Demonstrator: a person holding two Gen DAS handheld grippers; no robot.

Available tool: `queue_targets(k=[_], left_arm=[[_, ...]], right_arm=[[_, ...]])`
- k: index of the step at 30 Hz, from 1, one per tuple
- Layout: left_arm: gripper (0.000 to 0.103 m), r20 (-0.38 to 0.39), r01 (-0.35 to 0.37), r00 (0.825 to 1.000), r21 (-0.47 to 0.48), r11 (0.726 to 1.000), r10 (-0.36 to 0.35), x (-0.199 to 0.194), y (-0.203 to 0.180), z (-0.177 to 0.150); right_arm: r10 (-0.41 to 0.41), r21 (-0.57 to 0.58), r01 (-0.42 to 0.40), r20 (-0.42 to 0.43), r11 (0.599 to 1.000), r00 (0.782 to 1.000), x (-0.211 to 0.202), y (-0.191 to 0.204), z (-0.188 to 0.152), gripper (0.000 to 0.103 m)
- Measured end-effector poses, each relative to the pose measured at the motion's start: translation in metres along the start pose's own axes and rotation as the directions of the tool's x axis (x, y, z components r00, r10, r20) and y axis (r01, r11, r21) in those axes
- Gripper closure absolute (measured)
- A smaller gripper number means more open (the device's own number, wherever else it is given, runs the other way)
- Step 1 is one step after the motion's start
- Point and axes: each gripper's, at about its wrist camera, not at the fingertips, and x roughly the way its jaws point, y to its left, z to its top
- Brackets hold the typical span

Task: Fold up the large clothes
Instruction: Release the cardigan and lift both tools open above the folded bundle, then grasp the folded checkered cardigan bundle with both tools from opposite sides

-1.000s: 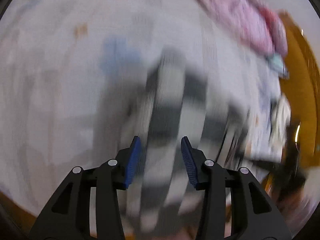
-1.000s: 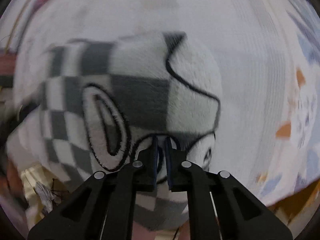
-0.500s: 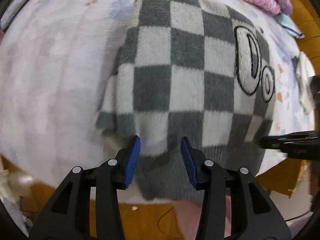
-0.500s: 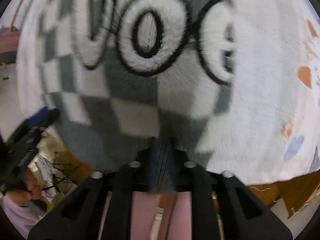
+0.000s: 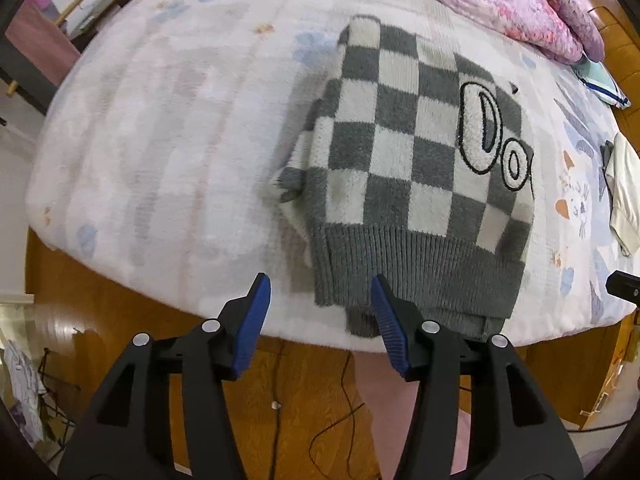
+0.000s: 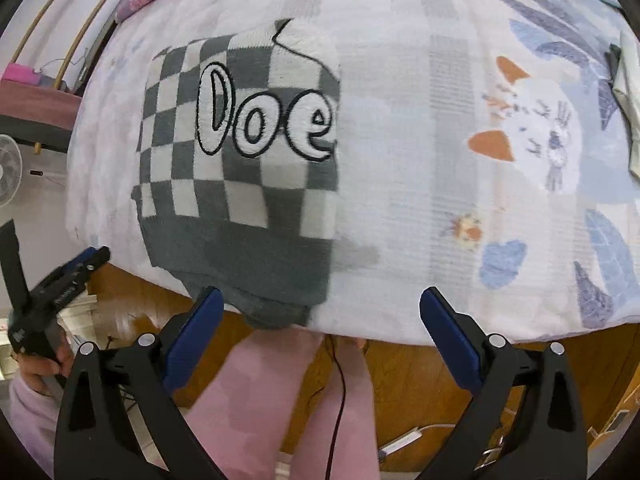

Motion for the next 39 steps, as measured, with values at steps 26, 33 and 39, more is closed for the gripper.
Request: queue_targets(k=[26,33,39], left_arm=[[0.019,0.026,0.083,0.996,0.128,0.988,-0.087,-0.005,-0.002,0.103],[0.018,-0.105,0.227,0.971,0.099,0.969,-0.217,0.08,-0.001,0.154],[0.01,-0.219,0.293,0.939,0.103,0.95,-0.266,0.157,0.007,0.174]], right_arm=[[0.117,-0.008,-0.118,0.161,0.993,0.98,-0.006,-0.037,0.062,0.008],[0.139,0.037,-0.14,0.037,0.989,0.99,0.068,-0.028,0.108,0.008],[0.196,0.04,-0.194,-0.047,0.98,0.98,0.137,-0.028,0.14,0.008]])
